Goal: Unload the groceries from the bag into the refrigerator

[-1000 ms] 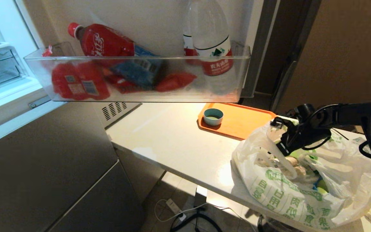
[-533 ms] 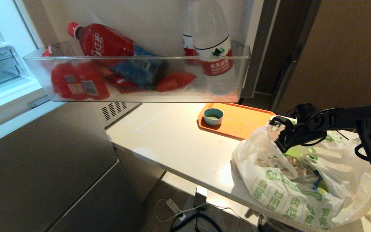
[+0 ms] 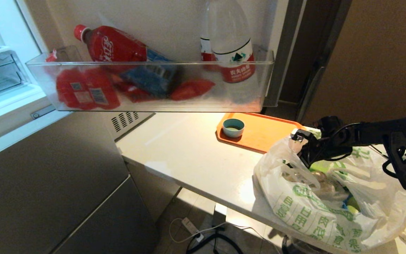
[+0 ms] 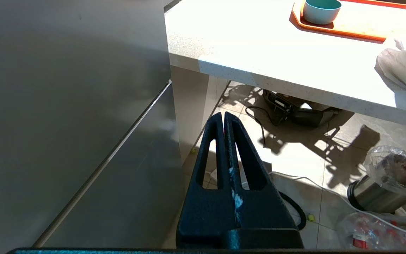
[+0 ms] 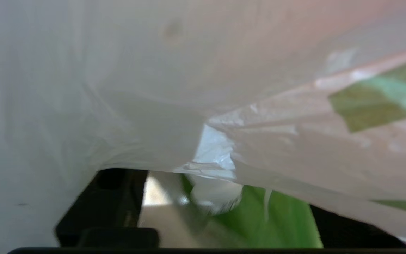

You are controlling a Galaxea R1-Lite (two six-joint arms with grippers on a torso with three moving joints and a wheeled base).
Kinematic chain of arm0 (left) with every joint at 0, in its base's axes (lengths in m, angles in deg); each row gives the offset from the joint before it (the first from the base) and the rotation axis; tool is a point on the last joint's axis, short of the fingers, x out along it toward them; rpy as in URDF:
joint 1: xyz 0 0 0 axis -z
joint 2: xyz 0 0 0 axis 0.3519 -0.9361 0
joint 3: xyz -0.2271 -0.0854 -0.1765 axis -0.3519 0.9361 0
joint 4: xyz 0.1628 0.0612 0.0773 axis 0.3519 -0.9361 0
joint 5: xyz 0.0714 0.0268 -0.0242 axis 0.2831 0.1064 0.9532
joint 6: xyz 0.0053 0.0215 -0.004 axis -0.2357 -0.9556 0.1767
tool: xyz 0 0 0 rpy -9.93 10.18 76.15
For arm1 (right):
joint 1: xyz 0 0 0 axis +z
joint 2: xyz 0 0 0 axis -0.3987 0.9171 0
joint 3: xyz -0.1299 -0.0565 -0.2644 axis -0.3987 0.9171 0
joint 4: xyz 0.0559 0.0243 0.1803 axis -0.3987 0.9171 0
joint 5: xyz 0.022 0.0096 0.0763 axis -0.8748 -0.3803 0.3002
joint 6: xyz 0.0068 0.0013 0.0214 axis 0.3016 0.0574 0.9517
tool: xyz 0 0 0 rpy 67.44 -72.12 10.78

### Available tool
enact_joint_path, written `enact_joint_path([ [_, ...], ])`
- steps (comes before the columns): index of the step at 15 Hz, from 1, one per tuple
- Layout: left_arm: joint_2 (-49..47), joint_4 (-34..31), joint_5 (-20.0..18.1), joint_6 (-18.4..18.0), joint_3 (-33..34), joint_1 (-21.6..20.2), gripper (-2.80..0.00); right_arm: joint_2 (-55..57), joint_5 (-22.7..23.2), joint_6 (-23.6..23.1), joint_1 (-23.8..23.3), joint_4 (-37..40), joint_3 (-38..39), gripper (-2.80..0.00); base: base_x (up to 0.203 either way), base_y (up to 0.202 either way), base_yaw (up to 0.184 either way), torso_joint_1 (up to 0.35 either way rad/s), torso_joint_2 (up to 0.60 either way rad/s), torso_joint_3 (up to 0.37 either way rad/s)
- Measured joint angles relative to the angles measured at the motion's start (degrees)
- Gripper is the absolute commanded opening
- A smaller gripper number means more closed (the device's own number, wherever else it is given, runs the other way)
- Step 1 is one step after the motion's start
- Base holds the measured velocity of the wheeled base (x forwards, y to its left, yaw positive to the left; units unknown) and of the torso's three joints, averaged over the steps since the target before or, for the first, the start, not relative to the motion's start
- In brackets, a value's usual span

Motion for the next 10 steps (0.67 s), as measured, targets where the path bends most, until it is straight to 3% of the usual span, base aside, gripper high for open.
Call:
enact_joint_path([
  [6, 0.0, 0.0, 0.0, 0.0, 0.0, 0.0, -2.8, 1.22, 4.49, -0.11, 0.31, -2.24, 0.15, 0.0, 0.0, 0.0, 0.0, 0.0, 0.0, 0.0],
  [10, 0.0, 0.0, 0.0, 0.0, 0.0, 0.0, -2.8, 1.23, 4.7, -0.14, 1.27, -2.26, 0.24, 0.0, 0.0, 0.0, 0.0, 0.0, 0.0, 0.0],
])
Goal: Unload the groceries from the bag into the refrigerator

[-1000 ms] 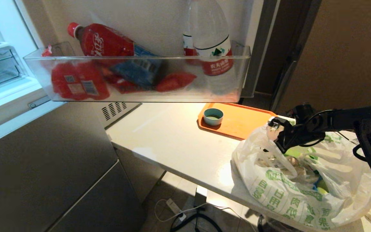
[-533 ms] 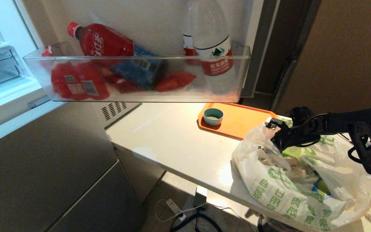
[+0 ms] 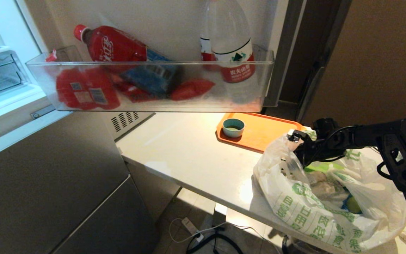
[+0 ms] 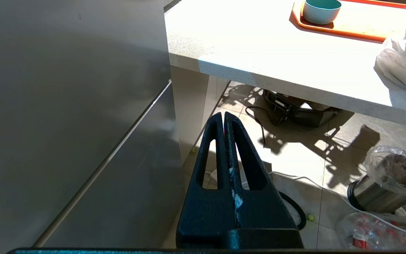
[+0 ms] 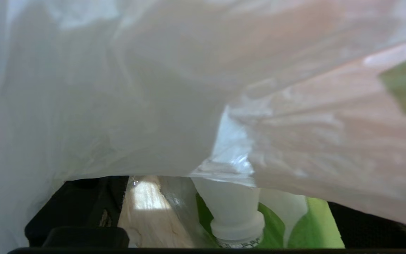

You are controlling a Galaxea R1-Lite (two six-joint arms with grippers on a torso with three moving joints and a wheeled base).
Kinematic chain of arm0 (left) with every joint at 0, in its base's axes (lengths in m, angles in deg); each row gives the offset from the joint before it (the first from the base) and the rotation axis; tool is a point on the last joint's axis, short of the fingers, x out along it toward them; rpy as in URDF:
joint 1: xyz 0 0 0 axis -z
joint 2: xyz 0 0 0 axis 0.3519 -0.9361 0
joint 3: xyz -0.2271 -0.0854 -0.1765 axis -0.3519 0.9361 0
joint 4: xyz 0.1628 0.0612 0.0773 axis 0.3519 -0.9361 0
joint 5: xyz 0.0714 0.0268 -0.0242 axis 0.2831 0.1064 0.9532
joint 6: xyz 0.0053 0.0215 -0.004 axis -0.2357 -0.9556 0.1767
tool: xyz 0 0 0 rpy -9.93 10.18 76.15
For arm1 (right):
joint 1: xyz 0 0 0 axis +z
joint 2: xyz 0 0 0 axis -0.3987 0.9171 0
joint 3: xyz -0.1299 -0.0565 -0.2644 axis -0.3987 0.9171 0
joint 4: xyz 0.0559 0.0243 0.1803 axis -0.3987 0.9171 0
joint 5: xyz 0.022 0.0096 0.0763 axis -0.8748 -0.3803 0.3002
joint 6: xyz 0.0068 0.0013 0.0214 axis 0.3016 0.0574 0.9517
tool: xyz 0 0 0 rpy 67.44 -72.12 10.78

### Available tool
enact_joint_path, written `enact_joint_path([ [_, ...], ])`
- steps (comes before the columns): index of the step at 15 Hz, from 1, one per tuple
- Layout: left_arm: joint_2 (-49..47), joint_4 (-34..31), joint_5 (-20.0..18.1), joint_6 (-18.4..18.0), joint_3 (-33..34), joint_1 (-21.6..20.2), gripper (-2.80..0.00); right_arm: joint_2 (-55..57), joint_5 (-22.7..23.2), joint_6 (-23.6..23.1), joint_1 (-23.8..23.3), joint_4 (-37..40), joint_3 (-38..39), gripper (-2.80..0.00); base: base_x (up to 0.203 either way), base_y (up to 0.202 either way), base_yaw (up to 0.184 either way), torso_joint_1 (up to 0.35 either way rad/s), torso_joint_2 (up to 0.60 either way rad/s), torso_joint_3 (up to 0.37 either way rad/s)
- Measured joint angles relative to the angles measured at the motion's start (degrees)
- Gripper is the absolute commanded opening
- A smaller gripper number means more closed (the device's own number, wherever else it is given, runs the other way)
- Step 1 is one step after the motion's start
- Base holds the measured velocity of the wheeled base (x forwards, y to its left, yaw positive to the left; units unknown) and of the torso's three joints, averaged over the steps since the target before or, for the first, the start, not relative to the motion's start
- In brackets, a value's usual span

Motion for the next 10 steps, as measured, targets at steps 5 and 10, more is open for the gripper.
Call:
enact_joint_path([
  [5, 0.0, 0.0, 0.0, 0.0, 0.0, 0.0, -2.8, 0.57, -0.04, 0.19, 0.39, 0.0, 0.09, 0.0, 0.0, 0.0, 0.0, 0.0, 0.0, 0.0],
  [10, 0.0, 0.0, 0.0, -0.02, 0.0, 0.0, -2.8, 0.9, -0.06, 0.55, 0.24, 0.06, 0.28, 0.0, 0.0, 0.0, 0.0, 0.0, 0.0, 0.0],
])
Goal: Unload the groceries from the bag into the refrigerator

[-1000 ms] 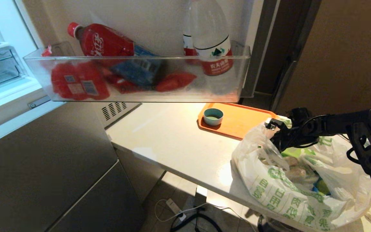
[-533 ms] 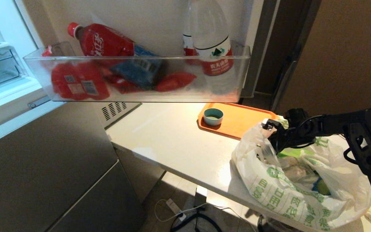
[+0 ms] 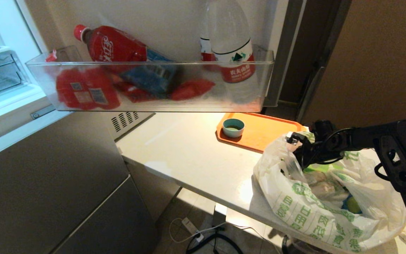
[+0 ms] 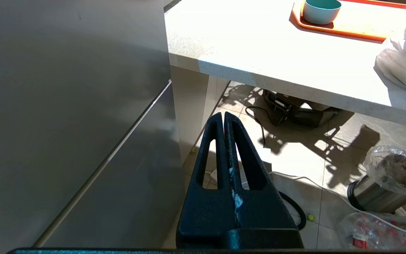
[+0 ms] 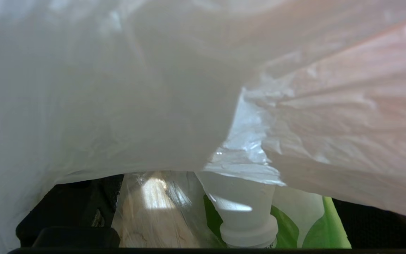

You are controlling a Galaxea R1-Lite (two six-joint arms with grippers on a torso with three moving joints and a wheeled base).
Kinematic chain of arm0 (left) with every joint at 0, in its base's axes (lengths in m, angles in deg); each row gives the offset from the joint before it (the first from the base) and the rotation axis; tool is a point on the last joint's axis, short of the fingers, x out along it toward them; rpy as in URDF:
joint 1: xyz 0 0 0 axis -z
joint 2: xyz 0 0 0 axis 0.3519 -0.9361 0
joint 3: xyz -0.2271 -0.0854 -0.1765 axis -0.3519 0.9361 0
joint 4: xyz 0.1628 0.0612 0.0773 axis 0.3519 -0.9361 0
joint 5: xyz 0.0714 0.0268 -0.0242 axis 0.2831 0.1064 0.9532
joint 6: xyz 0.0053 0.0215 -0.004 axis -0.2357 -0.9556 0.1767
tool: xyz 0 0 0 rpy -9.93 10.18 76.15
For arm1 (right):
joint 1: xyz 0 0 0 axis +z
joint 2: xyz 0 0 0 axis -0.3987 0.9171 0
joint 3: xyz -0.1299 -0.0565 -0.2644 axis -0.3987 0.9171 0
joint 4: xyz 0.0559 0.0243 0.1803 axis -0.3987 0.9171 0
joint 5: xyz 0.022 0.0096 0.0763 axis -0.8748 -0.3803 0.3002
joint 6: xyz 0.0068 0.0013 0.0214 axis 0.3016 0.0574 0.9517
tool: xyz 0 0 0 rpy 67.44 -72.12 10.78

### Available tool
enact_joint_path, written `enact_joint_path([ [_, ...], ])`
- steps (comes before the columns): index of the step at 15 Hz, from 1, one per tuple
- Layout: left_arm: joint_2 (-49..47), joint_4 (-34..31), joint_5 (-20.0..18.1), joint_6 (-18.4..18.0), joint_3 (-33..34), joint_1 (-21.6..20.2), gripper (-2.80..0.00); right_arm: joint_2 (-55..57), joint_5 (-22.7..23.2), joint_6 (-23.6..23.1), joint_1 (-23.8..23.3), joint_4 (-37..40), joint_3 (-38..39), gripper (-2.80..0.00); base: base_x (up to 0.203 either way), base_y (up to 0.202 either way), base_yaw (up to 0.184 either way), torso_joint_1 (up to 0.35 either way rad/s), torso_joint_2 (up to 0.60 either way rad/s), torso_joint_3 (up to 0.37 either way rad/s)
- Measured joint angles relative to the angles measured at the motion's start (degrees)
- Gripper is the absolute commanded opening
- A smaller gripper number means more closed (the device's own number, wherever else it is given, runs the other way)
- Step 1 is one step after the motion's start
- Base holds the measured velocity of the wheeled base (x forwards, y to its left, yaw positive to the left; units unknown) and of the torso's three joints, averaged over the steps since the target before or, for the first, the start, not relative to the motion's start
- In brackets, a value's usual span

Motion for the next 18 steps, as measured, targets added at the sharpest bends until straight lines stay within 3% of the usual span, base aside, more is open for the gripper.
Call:
enact_joint_path([
  [4, 0.0, 0.0, 0.0, 0.02, 0.0, 0.0, -2.8, 0.13, -0.04, -0.05, 0.02, 0.0, 0.02, 0.0, 0.0, 0.0, 0.0, 0.0, 0.0, 0.0],
  [5, 0.0, 0.0, 0.0, 0.02, 0.0, 0.0, -2.8, 0.13, -0.03, -0.02, 0.02, 0.02, 0.02, -2.8, 0.0, 0.0, 0.0, 0.0, 0.0, 0.0],
  [14, 0.0, 0.0, 0.0, 0.02, 0.0, 0.0, -2.8, -0.2, -0.39, -0.3, -0.05, 2.3, 0.66, -2.8, 0.0, 0.0, 0.0, 0.0, 0.0, 0.0],
  [18, 0.0, 0.0, 0.0, 0.02, 0.0, 0.0, -2.8, -1.04, -2.56, -0.57, -0.16, 4.34, 1.51, -2.8, 0.0, 0.0, 0.0, 0.0, 0.0, 0.0],
])
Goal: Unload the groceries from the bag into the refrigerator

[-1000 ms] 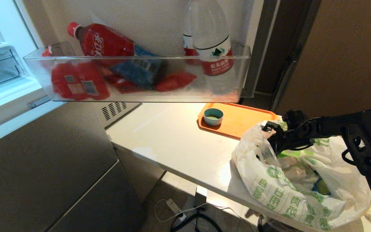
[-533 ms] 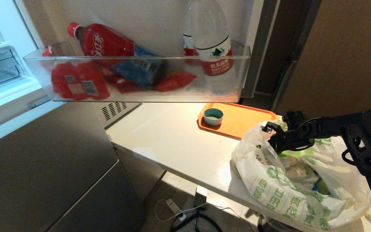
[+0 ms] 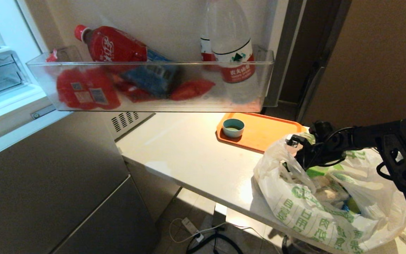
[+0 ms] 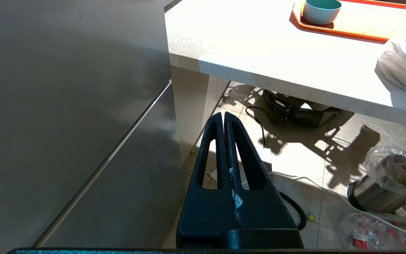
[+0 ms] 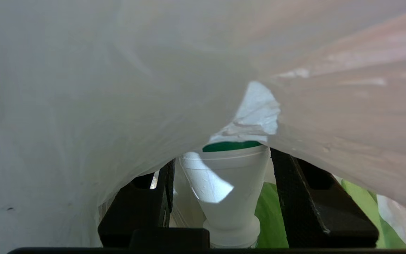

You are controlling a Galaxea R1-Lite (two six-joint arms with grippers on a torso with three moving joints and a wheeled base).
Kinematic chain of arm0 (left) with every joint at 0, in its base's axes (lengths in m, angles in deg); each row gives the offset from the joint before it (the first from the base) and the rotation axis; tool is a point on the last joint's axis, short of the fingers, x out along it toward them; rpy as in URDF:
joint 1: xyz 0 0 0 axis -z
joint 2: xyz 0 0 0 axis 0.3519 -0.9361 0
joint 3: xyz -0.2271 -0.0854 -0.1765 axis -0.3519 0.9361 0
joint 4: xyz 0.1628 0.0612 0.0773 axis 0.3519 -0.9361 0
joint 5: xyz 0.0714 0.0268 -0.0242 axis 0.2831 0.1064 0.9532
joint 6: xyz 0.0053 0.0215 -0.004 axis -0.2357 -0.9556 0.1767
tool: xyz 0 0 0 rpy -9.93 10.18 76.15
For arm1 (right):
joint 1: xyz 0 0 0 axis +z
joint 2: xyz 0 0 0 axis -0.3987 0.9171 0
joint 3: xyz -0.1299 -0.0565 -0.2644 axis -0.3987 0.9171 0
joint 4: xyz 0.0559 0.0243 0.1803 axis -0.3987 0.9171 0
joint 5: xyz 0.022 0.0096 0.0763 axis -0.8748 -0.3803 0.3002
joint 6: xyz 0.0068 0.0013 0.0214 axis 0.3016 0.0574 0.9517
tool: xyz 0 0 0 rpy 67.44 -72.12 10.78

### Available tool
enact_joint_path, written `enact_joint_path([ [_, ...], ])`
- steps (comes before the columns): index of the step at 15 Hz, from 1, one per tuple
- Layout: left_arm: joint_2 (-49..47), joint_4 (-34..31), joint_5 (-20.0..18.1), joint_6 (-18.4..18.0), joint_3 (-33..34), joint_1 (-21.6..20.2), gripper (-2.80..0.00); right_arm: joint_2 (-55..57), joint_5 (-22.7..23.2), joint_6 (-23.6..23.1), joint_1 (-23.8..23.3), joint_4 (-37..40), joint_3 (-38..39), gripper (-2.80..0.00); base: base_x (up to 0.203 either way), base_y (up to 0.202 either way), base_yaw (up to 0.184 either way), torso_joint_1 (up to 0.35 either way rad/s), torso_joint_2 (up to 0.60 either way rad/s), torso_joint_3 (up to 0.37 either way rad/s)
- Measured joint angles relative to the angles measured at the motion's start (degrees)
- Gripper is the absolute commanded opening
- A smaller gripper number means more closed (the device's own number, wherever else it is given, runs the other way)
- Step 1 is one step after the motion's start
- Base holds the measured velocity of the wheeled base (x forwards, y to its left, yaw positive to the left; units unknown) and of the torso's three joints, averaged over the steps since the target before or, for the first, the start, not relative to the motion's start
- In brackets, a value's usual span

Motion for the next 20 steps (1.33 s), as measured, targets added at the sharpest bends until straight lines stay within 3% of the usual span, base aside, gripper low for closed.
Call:
enact_joint_path([
  [8, 0.0, 0.0, 0.0, 0.0, 0.0, 0.0, -2.8, -4.36, -3.16, 0.0, -1.41, 10.61, -0.5, -2.8, 0.0, 0.0, 0.0, 0.0, 0.0, 0.0],
  [13, 0.0, 0.0, 0.0, 0.0, 0.0, 0.0, -2.8, -4.06, -3.3, 0.52, -1.49, 10.07, -0.44, -2.8, 0.0, 0.0, 0.0, 0.0, 0.0, 0.0],
  [14, 0.0, 0.0, 0.0, 0.0, 0.0, 0.0, -2.8, -3.95, -3.28, 0.49, -1.49, 9.33, -0.46, 0.0, 0.0, 0.0, 0.0, 0.0, 0.0, 0.0],
  [20, 0.0, 0.0, 0.0, 0.0, 0.0, 0.0, -2.8, -2.97, -3.34, 0.06, -1.02, 3.79, -0.6, 0.0, 0.0, 0.0, 0.0, 0.0, 0.0, 0.0],
])
